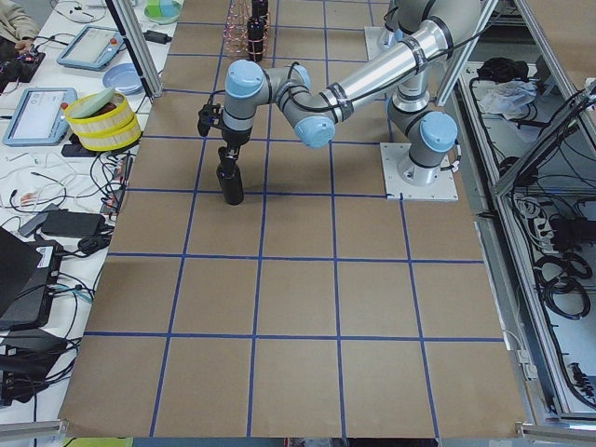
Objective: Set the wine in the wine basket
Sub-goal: 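Close the left gripper on the bottle neck and lift it upright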
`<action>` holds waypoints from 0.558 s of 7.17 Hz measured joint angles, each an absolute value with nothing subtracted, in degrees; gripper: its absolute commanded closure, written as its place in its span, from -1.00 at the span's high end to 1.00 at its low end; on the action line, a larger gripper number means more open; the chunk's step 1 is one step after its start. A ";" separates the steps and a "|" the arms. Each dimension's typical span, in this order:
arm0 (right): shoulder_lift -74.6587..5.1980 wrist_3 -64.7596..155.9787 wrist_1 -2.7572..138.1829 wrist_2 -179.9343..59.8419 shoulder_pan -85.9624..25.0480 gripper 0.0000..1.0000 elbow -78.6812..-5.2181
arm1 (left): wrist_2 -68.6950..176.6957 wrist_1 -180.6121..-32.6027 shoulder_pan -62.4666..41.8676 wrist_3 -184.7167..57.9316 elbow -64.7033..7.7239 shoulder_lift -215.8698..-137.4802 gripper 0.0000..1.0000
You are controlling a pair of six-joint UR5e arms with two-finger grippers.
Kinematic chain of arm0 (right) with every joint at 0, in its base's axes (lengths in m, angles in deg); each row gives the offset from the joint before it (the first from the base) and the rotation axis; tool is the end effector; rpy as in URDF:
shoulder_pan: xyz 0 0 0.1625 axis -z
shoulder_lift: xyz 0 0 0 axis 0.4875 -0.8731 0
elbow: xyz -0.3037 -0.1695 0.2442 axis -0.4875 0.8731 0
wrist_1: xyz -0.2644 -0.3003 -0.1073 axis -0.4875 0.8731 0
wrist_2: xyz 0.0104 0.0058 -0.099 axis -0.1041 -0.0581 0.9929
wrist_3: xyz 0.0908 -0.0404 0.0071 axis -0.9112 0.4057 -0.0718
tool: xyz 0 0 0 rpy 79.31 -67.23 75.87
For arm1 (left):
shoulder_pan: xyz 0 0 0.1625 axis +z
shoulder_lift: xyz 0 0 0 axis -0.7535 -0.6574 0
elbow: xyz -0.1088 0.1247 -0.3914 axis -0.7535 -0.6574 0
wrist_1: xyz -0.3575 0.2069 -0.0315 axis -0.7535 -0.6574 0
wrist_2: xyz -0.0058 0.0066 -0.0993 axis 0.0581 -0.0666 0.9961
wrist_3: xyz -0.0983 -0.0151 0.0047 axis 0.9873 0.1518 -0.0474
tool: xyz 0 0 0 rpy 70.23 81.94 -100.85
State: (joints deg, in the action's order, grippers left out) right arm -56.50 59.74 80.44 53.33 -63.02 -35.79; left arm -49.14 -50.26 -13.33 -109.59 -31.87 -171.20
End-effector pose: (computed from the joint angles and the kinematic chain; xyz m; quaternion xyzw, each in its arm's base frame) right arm 0.1512 -0.4807 0.5285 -0.0016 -0.9993 0.0376 0.0015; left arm 0.1455 -0.5937 0.3740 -0.0393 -0.9915 0.1236 0.0135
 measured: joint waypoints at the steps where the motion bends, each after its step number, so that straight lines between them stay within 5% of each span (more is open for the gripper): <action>1: -56.50 59.74 80.44 53.33 -63.02 1.00 -35.79 | -48.68 -49.65 -13.33 -109.56 -31.80 -171.93 0.97; 4: -56.50 59.74 80.44 53.33 -63.02 1.00 -35.79 | -47.98 -48.72 -13.74 -109.49 -31.29 -172.81 0.90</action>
